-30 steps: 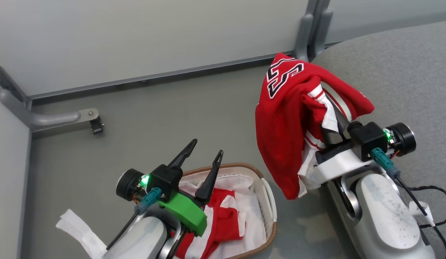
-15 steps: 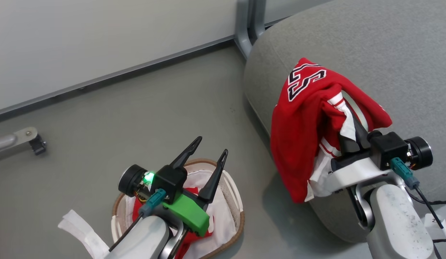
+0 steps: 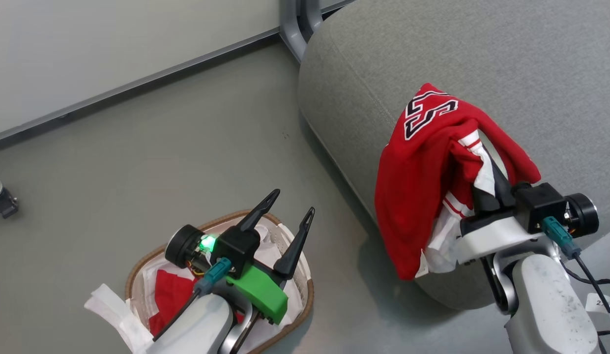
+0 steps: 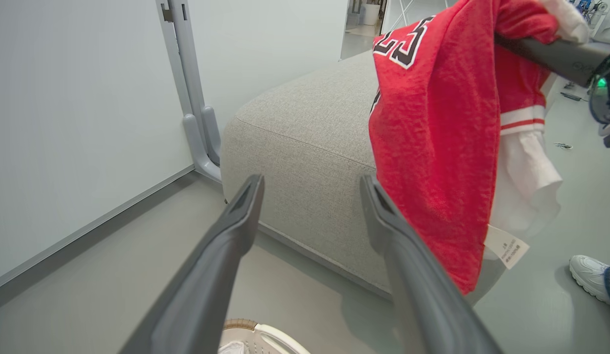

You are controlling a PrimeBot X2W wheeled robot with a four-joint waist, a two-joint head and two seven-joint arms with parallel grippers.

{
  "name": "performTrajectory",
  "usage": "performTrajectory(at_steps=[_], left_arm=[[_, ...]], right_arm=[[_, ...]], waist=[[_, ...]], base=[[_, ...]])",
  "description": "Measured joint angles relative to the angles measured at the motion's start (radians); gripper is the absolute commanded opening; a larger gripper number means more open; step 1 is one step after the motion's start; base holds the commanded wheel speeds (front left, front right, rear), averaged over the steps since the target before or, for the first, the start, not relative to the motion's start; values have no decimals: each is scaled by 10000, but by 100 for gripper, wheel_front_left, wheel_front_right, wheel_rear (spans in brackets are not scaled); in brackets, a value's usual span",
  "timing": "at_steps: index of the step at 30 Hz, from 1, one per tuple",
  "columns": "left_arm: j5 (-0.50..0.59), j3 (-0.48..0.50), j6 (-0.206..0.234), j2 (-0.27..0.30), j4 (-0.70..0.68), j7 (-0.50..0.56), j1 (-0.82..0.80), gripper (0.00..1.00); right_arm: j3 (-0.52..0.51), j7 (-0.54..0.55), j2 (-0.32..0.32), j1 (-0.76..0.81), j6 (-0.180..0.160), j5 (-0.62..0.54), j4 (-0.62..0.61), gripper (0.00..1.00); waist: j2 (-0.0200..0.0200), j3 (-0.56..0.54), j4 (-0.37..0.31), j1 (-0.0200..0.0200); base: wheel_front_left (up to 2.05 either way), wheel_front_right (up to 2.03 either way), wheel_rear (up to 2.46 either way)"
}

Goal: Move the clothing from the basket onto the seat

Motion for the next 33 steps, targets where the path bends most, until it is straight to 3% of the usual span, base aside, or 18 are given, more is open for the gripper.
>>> performTrajectory(at_steps=[7,15,21,33], left_arm=[[96,-42,-69,29,-73,0,-185,100],[297,-42,-56,217,-424,77,-561,100],[560,-73,31,405,-918,217,-989,100],[1085,-322,105,732,-2019,786,-1605,100]], right_arm=[[-734,0,2,-1006,0,-543,123,0],[-1941,0,-63,-3377,0,-1864,414,0],[-2692,0,-844,-5026,0,-2307,894,0],[-4109,462,-3281,-7492,0,-2293,2483,0]], waist=[[0,300,389,0],[0,1083,861,0],[0,1880,1264,0],[0,3804,2147,0]], base=[[0,0,0],[0,0,0],[0,0,0],[0,0,0]])
